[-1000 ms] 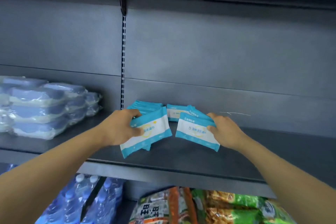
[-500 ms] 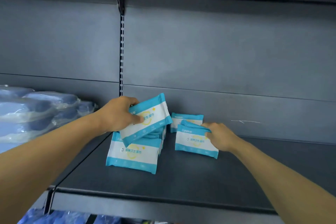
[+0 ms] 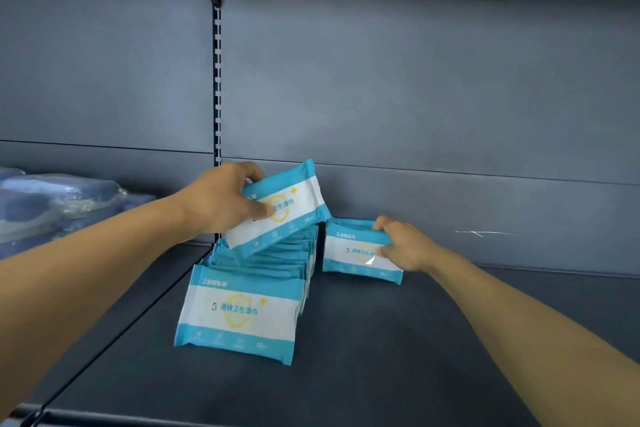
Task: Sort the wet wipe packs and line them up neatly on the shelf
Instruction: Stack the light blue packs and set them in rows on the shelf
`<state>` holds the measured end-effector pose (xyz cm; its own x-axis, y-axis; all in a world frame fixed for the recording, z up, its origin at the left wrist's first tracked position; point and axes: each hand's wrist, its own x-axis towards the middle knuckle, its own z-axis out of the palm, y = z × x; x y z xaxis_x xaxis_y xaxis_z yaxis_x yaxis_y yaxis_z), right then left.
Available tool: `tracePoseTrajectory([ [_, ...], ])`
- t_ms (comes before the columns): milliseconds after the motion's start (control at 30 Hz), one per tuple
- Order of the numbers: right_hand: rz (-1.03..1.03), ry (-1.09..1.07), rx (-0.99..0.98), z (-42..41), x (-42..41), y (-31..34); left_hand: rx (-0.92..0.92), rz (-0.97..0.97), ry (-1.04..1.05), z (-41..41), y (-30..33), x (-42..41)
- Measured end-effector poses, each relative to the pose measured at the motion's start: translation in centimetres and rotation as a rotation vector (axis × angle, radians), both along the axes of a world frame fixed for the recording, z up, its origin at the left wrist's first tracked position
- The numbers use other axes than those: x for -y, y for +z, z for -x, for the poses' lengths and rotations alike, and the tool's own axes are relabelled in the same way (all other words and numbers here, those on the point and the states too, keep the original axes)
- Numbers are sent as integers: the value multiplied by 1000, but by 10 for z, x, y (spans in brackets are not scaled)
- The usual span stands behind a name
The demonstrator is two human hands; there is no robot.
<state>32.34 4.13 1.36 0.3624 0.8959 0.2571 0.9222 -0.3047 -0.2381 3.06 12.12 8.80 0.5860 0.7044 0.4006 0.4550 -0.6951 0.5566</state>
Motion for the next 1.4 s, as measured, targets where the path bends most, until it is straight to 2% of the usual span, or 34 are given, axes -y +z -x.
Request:
tracePoseTrajectory([
  [133,-23,-12,-2,-6,-16,-3,30,39,-5,-4,-2,-3],
  [433,-200,-254,50,-7,-20,-9,-14,53,-11,-9,-5,-7],
  [767,-325,-204,-68,-15,13,1,-49,23,-113,-60,10,7],
  [833,-351,-198,-71,-22,26,7,-99,-16,-154,-82,10,11],
  [900,-357,-214,-75,-29,37,9,-228,-83,-188,-104,7,16],
  [1067,-220,-198,-123,-33,55,-3,-517,-173,-229,-152,-16,15],
  [1200,-111,-170,-181,-31,58,-11,-582,-140,-201,-170,-43,6],
  [1300,-100,-129,-201,-27,54,-13,-552,-137,-143,-175,-55,0],
  [1400,-107,-102,-199,-21,47,-13,-574,-324,-4,-176,-60,-1],
])
